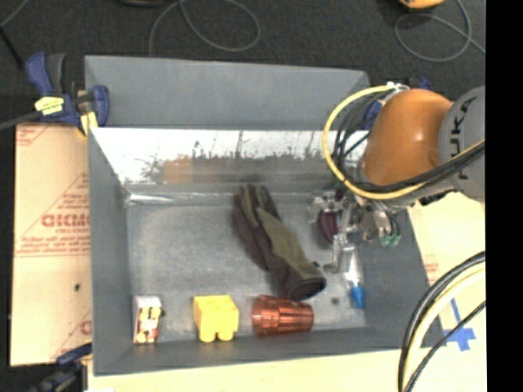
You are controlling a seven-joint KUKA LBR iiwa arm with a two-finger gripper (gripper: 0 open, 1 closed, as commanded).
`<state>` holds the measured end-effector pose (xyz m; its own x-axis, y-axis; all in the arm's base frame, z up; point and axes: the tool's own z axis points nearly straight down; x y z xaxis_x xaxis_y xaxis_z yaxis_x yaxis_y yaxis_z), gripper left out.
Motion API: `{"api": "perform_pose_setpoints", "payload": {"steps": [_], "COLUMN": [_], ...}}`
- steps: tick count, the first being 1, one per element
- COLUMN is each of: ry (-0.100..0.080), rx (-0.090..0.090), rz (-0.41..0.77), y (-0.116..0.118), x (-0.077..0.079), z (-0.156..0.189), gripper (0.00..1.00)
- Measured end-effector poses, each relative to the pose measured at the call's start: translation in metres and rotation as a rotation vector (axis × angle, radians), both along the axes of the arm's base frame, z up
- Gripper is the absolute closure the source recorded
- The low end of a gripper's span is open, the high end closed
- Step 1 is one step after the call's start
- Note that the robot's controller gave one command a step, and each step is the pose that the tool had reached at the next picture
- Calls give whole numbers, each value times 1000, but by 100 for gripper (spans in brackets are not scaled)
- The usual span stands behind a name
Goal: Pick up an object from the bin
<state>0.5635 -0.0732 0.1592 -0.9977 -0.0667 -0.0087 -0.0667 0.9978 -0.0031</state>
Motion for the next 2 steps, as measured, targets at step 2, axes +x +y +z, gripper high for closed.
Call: {"api": "perform_pose_setpoints", "payload": {"steps": [2], "ry": [7], "rx": [-2], "rz": [172], "y": [-48], "x": [-22], "z": [-53], "gripper": [0]}}
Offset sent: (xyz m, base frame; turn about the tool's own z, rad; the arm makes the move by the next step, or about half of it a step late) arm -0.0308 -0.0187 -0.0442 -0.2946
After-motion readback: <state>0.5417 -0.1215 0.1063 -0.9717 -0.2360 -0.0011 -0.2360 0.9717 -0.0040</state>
